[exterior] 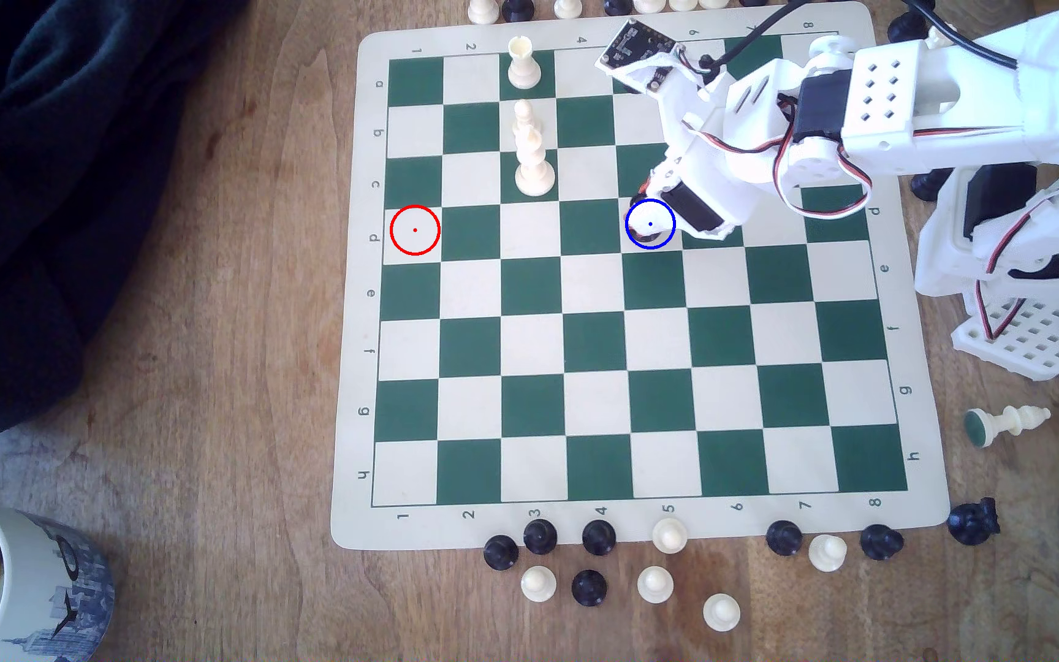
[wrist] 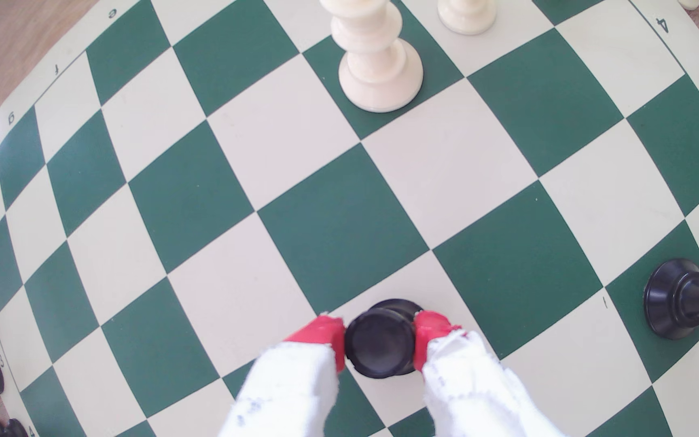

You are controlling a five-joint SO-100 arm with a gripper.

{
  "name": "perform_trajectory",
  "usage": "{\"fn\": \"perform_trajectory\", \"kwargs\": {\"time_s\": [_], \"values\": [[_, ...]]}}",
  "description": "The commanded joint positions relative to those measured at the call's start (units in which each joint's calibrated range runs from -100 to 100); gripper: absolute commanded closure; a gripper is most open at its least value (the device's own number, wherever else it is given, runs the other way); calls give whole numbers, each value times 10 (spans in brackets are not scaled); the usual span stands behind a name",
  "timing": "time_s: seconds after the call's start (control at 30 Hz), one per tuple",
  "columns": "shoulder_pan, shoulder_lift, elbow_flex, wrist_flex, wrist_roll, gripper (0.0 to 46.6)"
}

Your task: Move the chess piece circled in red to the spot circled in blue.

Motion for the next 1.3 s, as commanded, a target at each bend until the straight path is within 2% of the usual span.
{"fn": "perform_trajectory", "kwargs": {"time_s": [0.0, 0.13, 0.2, 0.37, 0.6, 0.77, 0.83, 1.03, 1.07, 1.2, 1.23, 1.27], "values": [[1, 1, -1, -2, 3, 461], [5, -2, -2, -2, 0, 339], [11, -10, -6, 3, 0, 295], [19, -63, -20, 52, 2, 247], [-6, -156, -14, 132, 5, 242], [-42, -260, 76, 93, 6, 272], [-53, -287, 98, 79, 13, 292], [-70, -424, 179, -33, 35, 314], [-74, -457, 216, -105, 49, 356], [-74, -495, 303, -321, 88, 433], [-72, -502, 311, -369, 97, 464], [-70, -507, 313, -398, 97, 464]]}}
